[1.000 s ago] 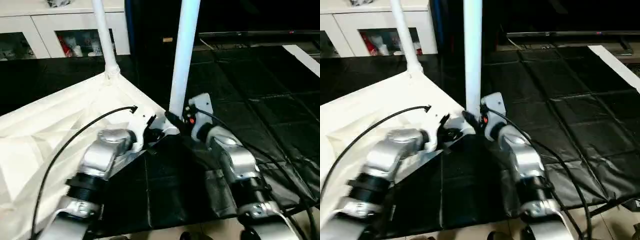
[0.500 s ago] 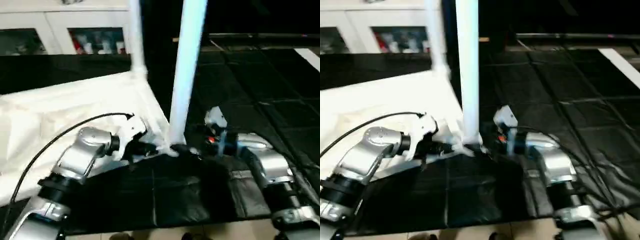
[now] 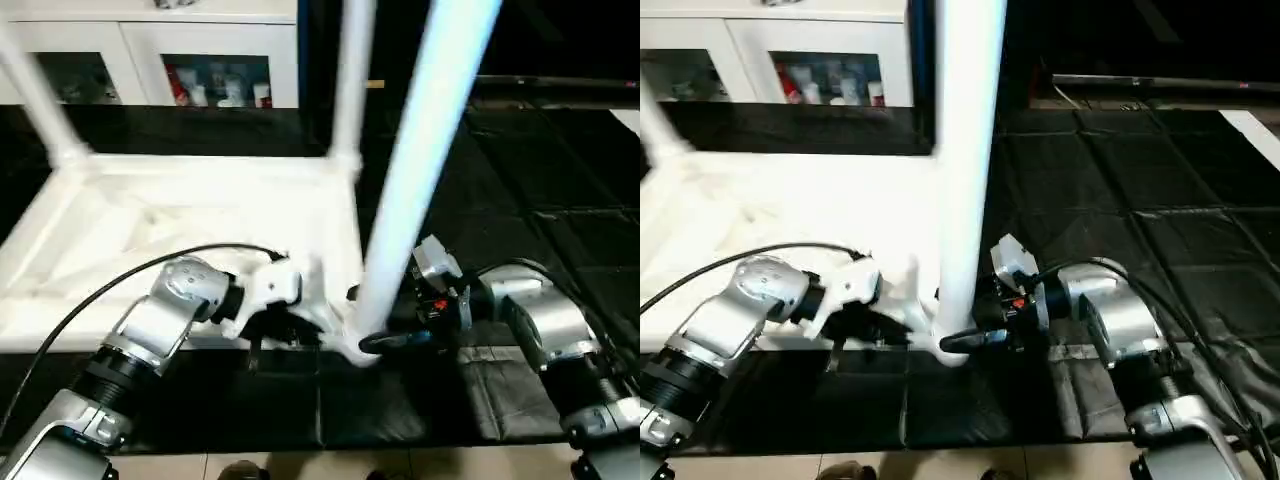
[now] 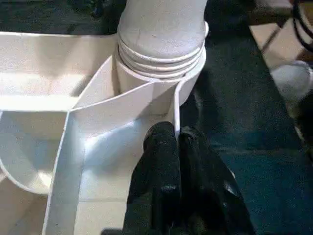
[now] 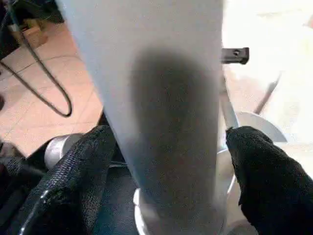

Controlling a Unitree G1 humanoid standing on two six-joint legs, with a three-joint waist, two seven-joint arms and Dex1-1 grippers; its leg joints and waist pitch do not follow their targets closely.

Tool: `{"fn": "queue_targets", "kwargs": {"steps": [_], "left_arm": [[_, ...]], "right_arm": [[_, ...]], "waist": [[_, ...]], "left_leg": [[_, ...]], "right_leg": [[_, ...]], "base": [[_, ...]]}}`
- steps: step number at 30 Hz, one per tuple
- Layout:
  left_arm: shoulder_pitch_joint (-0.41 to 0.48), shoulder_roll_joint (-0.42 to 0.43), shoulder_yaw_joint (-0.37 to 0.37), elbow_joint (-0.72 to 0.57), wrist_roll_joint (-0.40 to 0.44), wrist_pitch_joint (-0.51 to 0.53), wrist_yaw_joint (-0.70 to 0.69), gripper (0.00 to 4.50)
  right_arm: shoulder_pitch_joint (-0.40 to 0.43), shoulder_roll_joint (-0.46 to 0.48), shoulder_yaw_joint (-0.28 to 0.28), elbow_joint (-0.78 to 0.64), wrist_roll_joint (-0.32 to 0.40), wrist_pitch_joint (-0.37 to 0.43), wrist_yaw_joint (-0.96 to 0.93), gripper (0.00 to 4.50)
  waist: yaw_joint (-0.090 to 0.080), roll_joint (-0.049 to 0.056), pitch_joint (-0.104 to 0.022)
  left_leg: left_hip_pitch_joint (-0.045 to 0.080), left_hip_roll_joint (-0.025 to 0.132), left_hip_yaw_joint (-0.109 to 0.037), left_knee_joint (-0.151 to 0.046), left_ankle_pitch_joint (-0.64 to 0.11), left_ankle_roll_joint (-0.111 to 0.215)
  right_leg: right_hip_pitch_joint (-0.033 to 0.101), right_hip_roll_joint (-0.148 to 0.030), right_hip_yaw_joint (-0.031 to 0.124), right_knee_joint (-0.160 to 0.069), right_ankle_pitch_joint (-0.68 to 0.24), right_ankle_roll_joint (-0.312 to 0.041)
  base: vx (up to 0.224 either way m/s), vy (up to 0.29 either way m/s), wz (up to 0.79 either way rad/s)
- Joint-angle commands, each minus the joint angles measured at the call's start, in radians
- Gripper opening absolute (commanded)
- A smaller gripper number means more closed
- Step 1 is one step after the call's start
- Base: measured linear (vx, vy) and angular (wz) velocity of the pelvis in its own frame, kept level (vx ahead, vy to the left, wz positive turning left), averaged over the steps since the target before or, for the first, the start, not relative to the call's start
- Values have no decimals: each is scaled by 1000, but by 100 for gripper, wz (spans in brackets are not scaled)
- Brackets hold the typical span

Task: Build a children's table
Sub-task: Rotate leg to tighten

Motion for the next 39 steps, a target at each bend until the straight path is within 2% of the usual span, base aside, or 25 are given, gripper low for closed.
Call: {"fn": "queue_targets", "kwargs": {"steps": [1, 3, 8, 9, 12, 15, 19, 21, 23, 24, 25, 26, 27, 28, 29, 31, 32, 33, 34, 35, 36, 37, 38, 39], "left_arm": [[-8, 0, -44, -17, 3, -23, -48, 0], [-6, 2, -49, -16, 6, -32, -53, 0], [-4, 4, -50, -15, 5, -36, -55, 0], [-4, 4, -50, -15, 5, -36, -55, 0], [-5, 9, -45, -6, 3, -44, -55, 0], [-4, 10, -42, 0, 2, -46, -54, 0], [0, 2, -28, -3, -11, -17, -35, 0], [4, -12, -10, -10, -19, 29, 1, 0], [1, -31, 11, -4, -21, 83, 57, 0], [1, -37, 18, -4, -20, 96, 76, 0], [0, -49, 29, -3, -18, 120, 110, 0], [0, -69, 45, -8, -15, 162, 161, 0], [-4, -93, 61, -11, -6, 206, 220, 0], [-9, -120, 77, -14, -2, 249, 277, 0], [-9, -120, 77, -14, -2, 249, 277, 0], [-17, -187, 113, -25, -8, 331, 382, 0], [-17, -192, 116, -25, -8, 335, 390, 0], [-20, -219, 128, -28, -10, 357, 428, 0], [-26, -248, 144, -24, -9, 372, 475, 0], [-44, -309, 182, -6, -8, 399, 579, 0], [-44, -309, 182, -6, -8, 399, 579, 0], [-59, -346, 208, 10, -3, 403, 651, 0], [-73, -376, 231, 25, -3, 403, 709, 0], [-81, -398, 251, 29, -4, 411, 744, 0]], "right_arm": [[-14, -15, 23, 12, -13, -25, 34, 353], [-22, -21, 41, 19, -12, -30, 50, 338], [-33, -34, 71, 23, 9, -28, 55, 293], [-33, -34, 71, 23, 9, -28, 55, 270], [-43, -40, 93, 39, 28, -34, 55, 258], [-46, -41, 103, 46, 41, -32, 55, 223], [-33, -30, 85, 26, 50, 0, 55, 211], [-15, -10, 55, 10, 37, 27, 25, 210], [-6, 13, 28, 8, 34, 62, -62, 209], [-4, 22, 22, 8, 33, 66, -98, 209], [0, 39, 11, 8, 28, 72, -166, 209], [6, 68, 0, 12, 8, 86, -275, 209], [10, 99, -13, 14, -3, 107, -371, 207], [15, 132, -32, 11, -3, 125, -445, 207], [15, 132, -32, 11, -3, 125, -445, 205], [20, 206, -68, 4, -12, 173, -580, 205], [19, 213, -71, 5, -14, 177, -593, 205], [17, 246, -86, 9, -23, 195, -656, 204], [11, 278, -96, 17, -35, 204, -720, 204], [-3, 339, -109, 39, -67, 209, -852, 204], [-3, 339, -109, 39, -67, 209, -852, 204], [-14, 374, -110, 54, -89, 207, -928, 204], [-23, 401, -113, 66, -104, 201, -991, 204], [-28, 420, -118, 70, -111, 201, -1037, 204]], "waist": [[-6, -7, -62], [-6, -11, -62], [-6, -13, -61], [-7, -13, -61], [-7, -13, -61], [-7, -13, -61], [-7, -13, -60], [-6, -12, -59], [-5, -12, -59], [-11, -12, -56], [-14, -10, -53], [-17, -5, -52], [-24, -11, -50], [-30, -12, -47], [-37, -13, -47], [-53, -14, -48], [-56, -15, -48], [-64, -12, -47], [-65, -11, -50], [-67, -4, -48], [-70, -7, -49], [-70, -10, -51], [-68, -6, -50], [-68, -6, -50]], "left_leg": [[9, 30, -2, -69, -161, 75], [7, 30, -2, -69, -156, 78], [7, 30, -3, -69, -149, 82], [7, 30, -2, -69, -149, 82], [7, 31, -2, -69, -150, 82], [8, 30, -2, -68, -150, 83], [6, 30, -2, -69, -156, 79], [7, 30, -1, -69, -155, 77], [6, 29, -3, -70, -159, 72], [4, 28, -4, -72, -178, 64], [8, 27, -5, -74, -200, 49], [8, 26, -6, -75, -208, 37], [6, 24, -8, -78, -225, 23], [-1, 20, -14, -81, -238, 12], [1, 18, -16, -80, -252, 10], [-3, 17, -18, -79, -246, 10], [-6, 16, -18, -80, -239, 12], [-9, 15, -18, -80, -237, 16], [-7, 13, -20, -79, -234, 24], [-7, 13, -18, -78, -228, 24], [-4, 14, -18, -78, -223, 17], [-3, 10, -17, -77, -218, 20], [2, 10, -14, -76, -212, 24], [2, 11, -13, -77, -207, 26]], "right_leg": [[56, -58, 56, -67, -233, -236], [56, -58, 57, -67, -232, -232], [56, -58, 57, -65, -233, -231], [56, -58, 57, -65, -234, -231], [56, -58, 57, -65, -239, -230], [55, -57, 56, -66, -236, -233], [56, -57, 57, -66, -245, -228], [56, -57, 58, -66, -245, -228], [56, -58, 56, -68, -261, -225], [55, -57, 56, -72, -294, -215], [52, -58, 57, -78, -337, -205], [52, -58, 57, -78, -354, -199], [53, -58, 55, -85, -407, -177], [58, -60, 50, -89, -478, -144], [55, -63, 48, -99, -529, -119], [55, -60, 49, -100, -522, -112], [56, -58, 48, -99, -513, -113], [56, -56, 48, -99, -491, -114], [55, -56, 47, -100, -480, -117], [53, -54, 49, -97, -462, -122], [49, -53, 48, -98, -443, -134], [52, -51, 47, -99, -439, -132], [46, -50, 49, -100, -427, -138], [47, -49, 50, -98, -408, -144]], "base": [[0, 0, 0], [0, 0, 0], [0, 0, 0], [0, 0, 0], [0, 0, 0], [0, 0, 0], [0, 0, 0], [0, 0, 0], [0, 0, 0], [0, 0, 0], [0, 0, 0], [0, 0, 0], [0, 0, 0], [-56, -10, -10], [0, 0, 0], [0, 0, 0], [0, 0, 0], [0, 0, 0], [0, 0, 0], [0, 0, 0], [0, 0, 0], [0, 0, 0], [0, 0, 0], [0, 0, 0]]}}
